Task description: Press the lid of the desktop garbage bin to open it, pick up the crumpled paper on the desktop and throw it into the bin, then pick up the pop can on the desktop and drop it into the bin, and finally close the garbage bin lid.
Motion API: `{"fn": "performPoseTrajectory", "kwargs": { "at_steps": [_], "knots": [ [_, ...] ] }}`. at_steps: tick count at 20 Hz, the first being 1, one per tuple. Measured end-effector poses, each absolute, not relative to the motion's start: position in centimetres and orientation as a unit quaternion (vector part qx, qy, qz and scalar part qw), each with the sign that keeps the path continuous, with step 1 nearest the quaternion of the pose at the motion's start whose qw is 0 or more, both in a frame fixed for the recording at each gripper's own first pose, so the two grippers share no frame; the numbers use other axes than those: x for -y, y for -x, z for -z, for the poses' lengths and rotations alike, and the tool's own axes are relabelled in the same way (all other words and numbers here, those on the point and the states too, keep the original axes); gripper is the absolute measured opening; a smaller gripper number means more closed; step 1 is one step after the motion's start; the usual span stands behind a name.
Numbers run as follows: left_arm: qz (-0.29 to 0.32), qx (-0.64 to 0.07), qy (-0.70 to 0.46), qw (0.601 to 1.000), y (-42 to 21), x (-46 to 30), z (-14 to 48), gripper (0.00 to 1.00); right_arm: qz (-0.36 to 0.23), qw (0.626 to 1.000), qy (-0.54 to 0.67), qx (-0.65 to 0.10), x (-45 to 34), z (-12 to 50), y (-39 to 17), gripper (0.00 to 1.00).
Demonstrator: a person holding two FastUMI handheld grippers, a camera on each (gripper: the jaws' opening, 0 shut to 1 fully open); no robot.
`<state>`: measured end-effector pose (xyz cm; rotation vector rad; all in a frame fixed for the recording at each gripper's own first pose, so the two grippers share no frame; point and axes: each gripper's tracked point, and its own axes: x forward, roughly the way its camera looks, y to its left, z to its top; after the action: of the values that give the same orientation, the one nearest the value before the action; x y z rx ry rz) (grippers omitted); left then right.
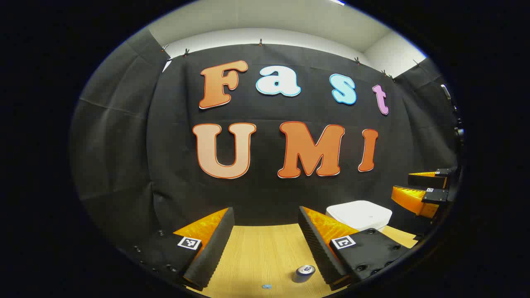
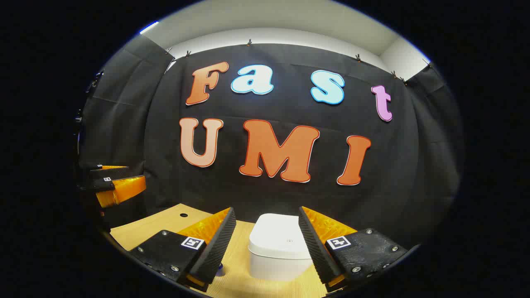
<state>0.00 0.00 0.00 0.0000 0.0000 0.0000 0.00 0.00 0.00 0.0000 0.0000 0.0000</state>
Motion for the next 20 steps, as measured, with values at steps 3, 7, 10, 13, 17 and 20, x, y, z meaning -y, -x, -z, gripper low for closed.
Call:
{"fn": "performPoseTrajectory", "kwargs": {
  "at_steps": [3,7,10,13,17,20],
  "knots": [
    [-0.005,0.004,-0.003,1.0,-0.1,-0.3,-0.4,0.98,-0.001,1.0,0.011,0.003,0.1,-0.3,-0.3,0.92],
    [0.003,0.006,-0.003,1.0,-0.5,-0.1,-0.5,0.98,0.006,1.0,0.016,-0.002,0.3,-0.2,-0.4,0.92],
    [0.011,0.01,-0.013,1.0,-0.6,-0.3,-0.6,0.98,0.021,1.0,0.011,-0.003,0.7,0.0,-0.2,0.92],
    [0.019,0.012,-0.02,1.0,-0.5,-0.4,-0.5,0.98,0.037,0.999,0.01,-0.007,1.1,0.4,0.2,0.92],
    [0.025,0.007,-0.025,0.999,-0.3,-1.0,0.1,0.96,0.053,0.998,0.013,-0.016,1.4,0.8,0.5,0.92],
    [0.023,0.006,-0.023,0.999,-0.3,-1.6,0.2,0.98,0.06,0.998,0.013,-0.023,1.8,1.1,0.2,0.92]
  ]
}}
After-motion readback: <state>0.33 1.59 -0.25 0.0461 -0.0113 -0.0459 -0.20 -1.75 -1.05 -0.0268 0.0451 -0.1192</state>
